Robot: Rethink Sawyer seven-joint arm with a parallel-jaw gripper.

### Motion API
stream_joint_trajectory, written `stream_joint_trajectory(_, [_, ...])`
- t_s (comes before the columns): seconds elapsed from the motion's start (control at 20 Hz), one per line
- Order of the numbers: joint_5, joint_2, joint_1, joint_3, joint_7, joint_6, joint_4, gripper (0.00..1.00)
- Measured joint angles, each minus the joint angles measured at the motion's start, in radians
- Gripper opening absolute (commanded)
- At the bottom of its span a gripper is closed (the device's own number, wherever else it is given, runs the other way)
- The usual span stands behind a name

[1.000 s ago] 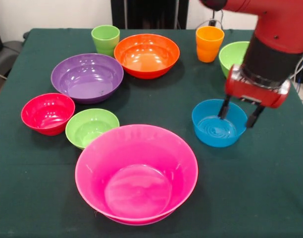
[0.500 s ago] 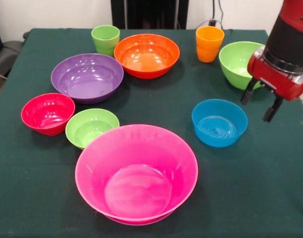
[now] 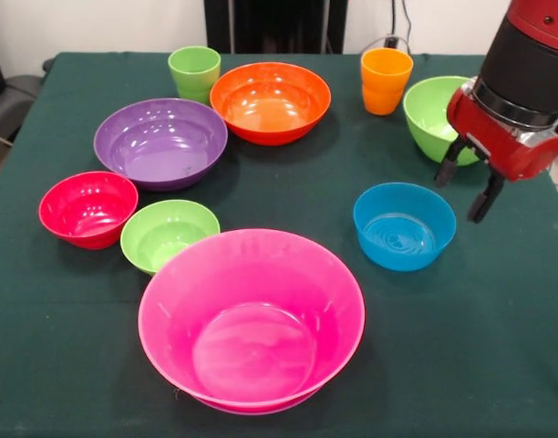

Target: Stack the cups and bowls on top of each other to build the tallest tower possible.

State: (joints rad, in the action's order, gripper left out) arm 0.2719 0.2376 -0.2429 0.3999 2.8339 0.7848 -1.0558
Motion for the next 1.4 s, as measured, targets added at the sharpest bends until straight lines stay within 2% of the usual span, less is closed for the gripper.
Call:
stream_joint_trajectory(0.35, [0.045, 0.013, -0.004, 0.018, 0.0, 0.0, -0.054, 1.0])
stream_joint_trajectory(0.65, [0.1, 0.046, -0.027, 0.046, 0.023, 0.0, -0.155, 1.0])
stream_joint_trajectory(1.0, [0.169, 0.086, -0.088, 0.093, 0.104, 0.0, -0.263, 1.0])
stream_joint_trajectory(1.4, [0.241, 0.101, -0.117, 0.121, 0.199, 0.0, -0.309, 1.0])
